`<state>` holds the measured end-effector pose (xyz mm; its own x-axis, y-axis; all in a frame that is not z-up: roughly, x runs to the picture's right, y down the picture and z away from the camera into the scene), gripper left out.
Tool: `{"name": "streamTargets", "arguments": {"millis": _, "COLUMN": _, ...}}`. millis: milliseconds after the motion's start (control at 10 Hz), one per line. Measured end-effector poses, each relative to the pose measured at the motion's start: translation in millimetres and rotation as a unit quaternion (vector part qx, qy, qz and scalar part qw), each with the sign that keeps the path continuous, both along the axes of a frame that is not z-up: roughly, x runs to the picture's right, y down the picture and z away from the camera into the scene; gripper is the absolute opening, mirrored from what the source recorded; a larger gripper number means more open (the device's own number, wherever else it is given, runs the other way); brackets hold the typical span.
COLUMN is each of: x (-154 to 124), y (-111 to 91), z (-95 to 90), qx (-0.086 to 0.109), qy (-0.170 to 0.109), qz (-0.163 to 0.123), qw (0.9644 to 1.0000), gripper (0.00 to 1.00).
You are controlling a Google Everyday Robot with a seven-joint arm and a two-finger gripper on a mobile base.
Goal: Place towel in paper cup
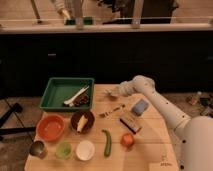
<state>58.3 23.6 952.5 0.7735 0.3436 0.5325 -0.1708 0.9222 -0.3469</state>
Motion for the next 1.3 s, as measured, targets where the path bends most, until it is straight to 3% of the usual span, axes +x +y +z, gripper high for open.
{"name": "streamTargets", "arguments": {"millis": 600, "x": -27.8, "y": 1.9, "z": -48.1, "qx": 0.029, "qy": -0.036, "qz": -0.049, "qw": 0.9977, "gripper": 0.0}}
{"name": "streamTargets", "arguments": {"millis": 800, "x": -30.6, "y": 4.4, "z": -56.5, "qx": 0.036, "qy": -0.043, "qz": -0.059, "qw": 0.9967, "gripper": 0.0}}
{"name": "streamTargets", "arguments": {"millis": 1100, "x": -38.0, "y": 15.3, "z": -100.5, "qx": 0.05, "qy": -0.065, "qz": -0.079, "qw": 0.9935, "gripper": 0.0}}
{"name": "streamTargets", "arguments": {"millis": 1300, "x": -38.4, "y": 33.8, "z": -130.0, "qx": 0.059, "qy": -0.078, "qz": -0.089, "qw": 0.9912, "gripper": 0.0}}
